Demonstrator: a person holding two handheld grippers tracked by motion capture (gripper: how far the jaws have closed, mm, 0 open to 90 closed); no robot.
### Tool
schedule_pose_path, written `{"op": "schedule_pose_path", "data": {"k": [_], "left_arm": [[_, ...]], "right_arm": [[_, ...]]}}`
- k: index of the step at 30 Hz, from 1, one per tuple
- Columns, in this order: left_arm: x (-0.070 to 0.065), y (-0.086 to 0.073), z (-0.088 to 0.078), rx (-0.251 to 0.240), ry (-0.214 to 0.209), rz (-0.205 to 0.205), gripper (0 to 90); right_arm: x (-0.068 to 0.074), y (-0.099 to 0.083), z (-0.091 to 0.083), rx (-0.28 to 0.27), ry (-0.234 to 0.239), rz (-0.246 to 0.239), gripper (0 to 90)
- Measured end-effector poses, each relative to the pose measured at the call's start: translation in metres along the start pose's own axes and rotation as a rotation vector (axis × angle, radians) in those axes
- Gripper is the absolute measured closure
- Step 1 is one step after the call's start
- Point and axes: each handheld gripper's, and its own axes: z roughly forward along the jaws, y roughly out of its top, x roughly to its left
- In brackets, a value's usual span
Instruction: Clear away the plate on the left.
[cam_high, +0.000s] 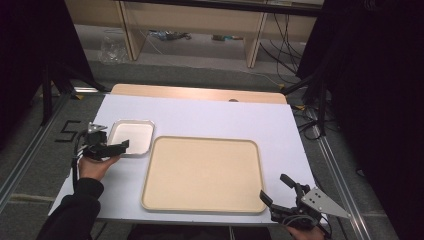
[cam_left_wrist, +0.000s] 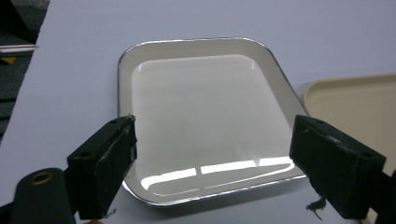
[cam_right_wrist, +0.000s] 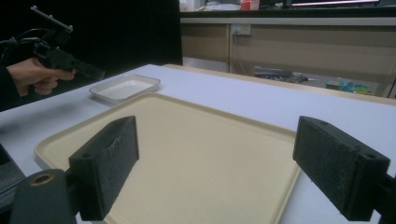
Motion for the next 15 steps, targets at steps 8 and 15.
{"op": "schedule_pose_path", "data": {"k": [8,15], "left_arm": [[0.020,0.008,0.014,0.029,0.032,-0.031,15.2],[0.039,0.008,0.023,0.056,0.053,-0.089,16.1]], "right_arm": [[0.000,0.000,0.000,0.008,0.006,0.010,15.1],[0.000,0.000,0.000,0.003,0.010,0.012,15.1]]}}
